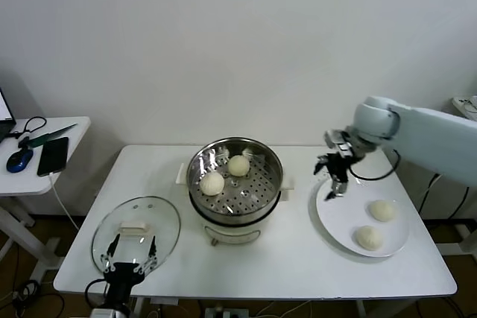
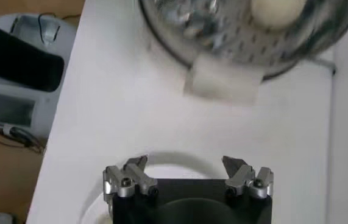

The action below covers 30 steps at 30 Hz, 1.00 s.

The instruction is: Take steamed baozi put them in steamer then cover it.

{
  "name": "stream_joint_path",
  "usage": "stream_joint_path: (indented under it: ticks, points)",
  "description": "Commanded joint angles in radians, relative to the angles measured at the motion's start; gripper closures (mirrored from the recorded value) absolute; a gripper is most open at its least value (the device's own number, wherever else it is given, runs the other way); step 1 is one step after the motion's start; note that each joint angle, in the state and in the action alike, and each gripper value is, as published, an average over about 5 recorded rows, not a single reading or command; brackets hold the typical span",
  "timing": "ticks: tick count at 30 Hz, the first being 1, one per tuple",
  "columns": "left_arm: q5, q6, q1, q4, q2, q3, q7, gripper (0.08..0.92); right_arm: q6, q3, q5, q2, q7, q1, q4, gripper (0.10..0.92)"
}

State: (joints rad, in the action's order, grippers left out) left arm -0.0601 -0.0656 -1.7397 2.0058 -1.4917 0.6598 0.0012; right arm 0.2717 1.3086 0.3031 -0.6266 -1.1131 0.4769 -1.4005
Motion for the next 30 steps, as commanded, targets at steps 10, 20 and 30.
stream_joint_path:
  ticks: [10,20,30]
  points:
    - [-0.025,0.006,-0.006,-0.008,-0.01,0.001,-0.001,0.177,-0.064,-0.324,-0.311,0.162,-0.03,-0.455,0.082,0.203]
    - [-0.034,0.006,-0.005,-0.018,-0.02,-0.002,-0.002,0.177,-0.08,-0.36,-0.336,0.13,-0.029,-0.507,0.135,0.203]
    - [-0.041,0.005,-0.005,-0.024,-0.02,-0.003,-0.003,0.177,-0.08,-0.371,-0.325,0.086,-0.027,-0.51,0.156,0.203]
